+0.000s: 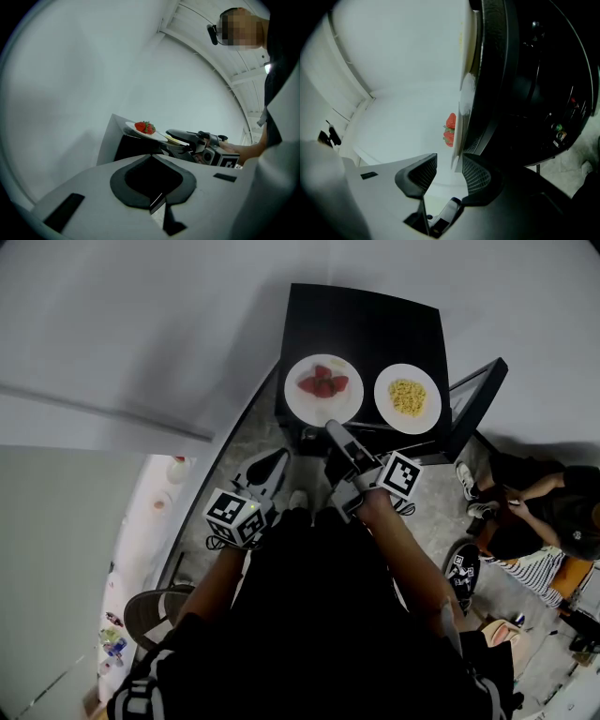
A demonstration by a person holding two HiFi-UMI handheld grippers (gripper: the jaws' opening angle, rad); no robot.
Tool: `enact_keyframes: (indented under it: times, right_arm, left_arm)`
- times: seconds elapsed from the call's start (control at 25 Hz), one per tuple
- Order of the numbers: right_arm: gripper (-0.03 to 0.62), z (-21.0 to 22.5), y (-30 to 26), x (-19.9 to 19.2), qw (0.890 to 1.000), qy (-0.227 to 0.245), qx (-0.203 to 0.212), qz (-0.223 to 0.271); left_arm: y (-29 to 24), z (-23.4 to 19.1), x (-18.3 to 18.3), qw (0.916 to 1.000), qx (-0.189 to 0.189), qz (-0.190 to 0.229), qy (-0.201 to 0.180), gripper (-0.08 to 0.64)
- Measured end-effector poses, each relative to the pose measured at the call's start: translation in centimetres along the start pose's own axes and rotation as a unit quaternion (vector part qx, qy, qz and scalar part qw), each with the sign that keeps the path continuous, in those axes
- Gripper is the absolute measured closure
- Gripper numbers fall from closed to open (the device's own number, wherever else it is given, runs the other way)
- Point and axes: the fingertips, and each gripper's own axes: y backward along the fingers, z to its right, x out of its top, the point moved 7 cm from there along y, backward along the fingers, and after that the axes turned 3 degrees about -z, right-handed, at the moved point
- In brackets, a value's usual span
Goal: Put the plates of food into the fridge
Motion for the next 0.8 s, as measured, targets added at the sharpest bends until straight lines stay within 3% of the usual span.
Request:
enact_keyframes:
  times: [0.2, 0.36, 0.8]
  right_arm:
    - [0.434, 0.2, -0.1, 0.0, 1.0, -0.02, -0.013, 0.003]
    - [0.551, 0.5, 0.1, 0.2, 0.999, -0.05, -0.013, 0.014]
    - [0.557, 0.6, 0.9, 0.4, 0.999, -0.048, 0.002, -0.005]
  left_arm:
    - [0.4, 0.4, -0.2, 1.0, -0.002, -0.001, -0.002, 0.54]
    - [0.5, 0.3, -0.5, 1.0, 0.001, -0.004, 0.002, 0.54]
    - [-0.7, -0.2, -0.4, 0.9999, -0.004, -0.008, 0.008, 0.54]
